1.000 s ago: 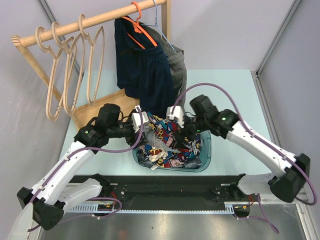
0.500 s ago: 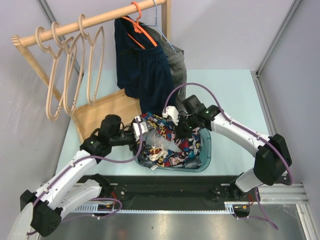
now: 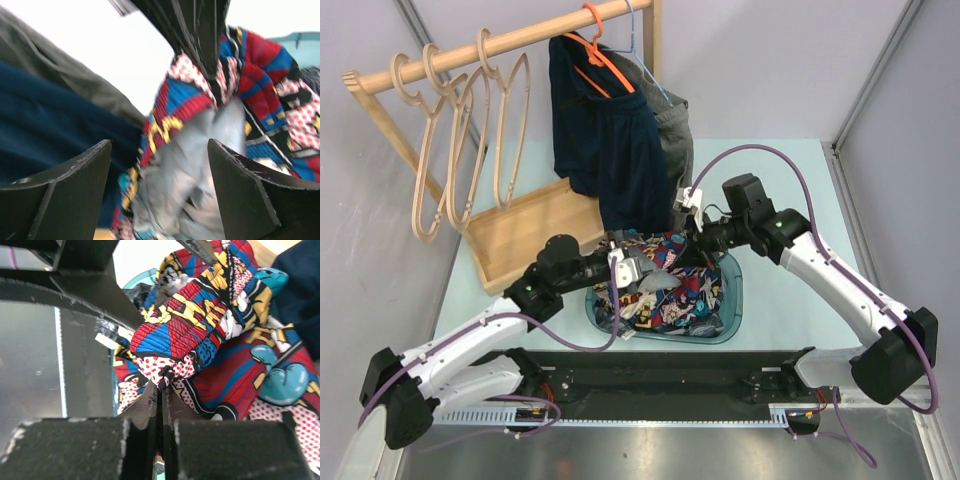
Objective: Place the shorts on the hanger
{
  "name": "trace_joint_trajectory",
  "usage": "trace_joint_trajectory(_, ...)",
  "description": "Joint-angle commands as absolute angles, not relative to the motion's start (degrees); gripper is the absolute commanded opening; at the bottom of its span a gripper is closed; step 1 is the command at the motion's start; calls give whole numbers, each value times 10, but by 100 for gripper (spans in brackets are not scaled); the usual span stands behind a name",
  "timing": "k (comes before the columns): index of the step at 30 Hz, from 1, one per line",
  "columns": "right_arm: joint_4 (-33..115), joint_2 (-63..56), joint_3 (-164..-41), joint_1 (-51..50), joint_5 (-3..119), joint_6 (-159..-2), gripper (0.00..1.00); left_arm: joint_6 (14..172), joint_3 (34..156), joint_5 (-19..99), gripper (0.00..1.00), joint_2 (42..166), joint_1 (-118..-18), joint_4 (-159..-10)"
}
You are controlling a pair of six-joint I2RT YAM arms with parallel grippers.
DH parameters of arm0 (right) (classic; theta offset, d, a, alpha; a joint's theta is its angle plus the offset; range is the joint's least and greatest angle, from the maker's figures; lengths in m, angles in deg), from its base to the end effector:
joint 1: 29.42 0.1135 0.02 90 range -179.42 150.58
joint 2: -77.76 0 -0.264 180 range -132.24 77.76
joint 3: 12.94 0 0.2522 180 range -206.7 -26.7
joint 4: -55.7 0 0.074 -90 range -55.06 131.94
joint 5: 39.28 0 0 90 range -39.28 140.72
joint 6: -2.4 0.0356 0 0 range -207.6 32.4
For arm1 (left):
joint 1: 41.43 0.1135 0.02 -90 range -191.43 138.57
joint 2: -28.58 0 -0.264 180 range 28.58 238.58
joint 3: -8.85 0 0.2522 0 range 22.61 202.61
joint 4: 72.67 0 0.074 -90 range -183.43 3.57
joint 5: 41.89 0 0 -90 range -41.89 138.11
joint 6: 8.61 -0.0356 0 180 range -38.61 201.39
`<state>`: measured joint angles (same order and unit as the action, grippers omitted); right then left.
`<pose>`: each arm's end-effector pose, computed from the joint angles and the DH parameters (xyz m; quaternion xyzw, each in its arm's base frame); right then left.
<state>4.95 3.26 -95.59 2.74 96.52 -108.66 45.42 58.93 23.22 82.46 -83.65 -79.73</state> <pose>0.2165 0.1663 0.3368 -0.5177 0.6841 0.3904 0.3341 0.1532 -0.1592 0.2900 0.5812 0.4976 -0.1998 0.6121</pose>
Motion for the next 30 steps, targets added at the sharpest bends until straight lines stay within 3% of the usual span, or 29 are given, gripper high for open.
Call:
trace_joint_trajectory(1, 63, 41, -963, 26, 1012, -1053, 0, 408, 591, 275, 82, 837, -861, -703)
trace_joint_trajectory(12, 126, 41, -966, 23, 1036, -967, 1, 414, 630, 279, 73, 863, -902, -694)
trace_joint_trajectory(18, 114, 47, -971, 21, 1032, -974, 19, 449, 662, 286, 43, 861, -906, -698)
trace_joint_trajectory(19, 111, 47, -972, 16, 1036, -977, 18, 453, 674, 282, 41, 861, -906, -703)
trace_joint_trajectory(20, 111, 50, -973, 13, 1040, -978, 12, 455, 678, 279, 33, 857, -906, -710)
trace_joint_trajectory(23, 112, 56, -973, -3, 1050, -977, 7, 458, 694, 254, 16, 851, -905, -738)
trace_joint_trajectory(25, 111, 60, -974, -10, 1037, -978, 23, 469, 707, 233, 1, 849, -905, -747)
trace_joint_trajectory(26, 112, 61, -974, -24, 1038, -980, 49, 478, 713, 224, 0, 851, -905, -762)
trace_joint_trajectory(29, 119, 76, -974, -49, 1042, -977, 54, 501, 732, 212, 0, 861, -905, -776)
trace_joint_trajectory(30, 115, 85, -975, -52, 1028, -979, 62, 511, 736, 216, 0, 869, -905, -774)
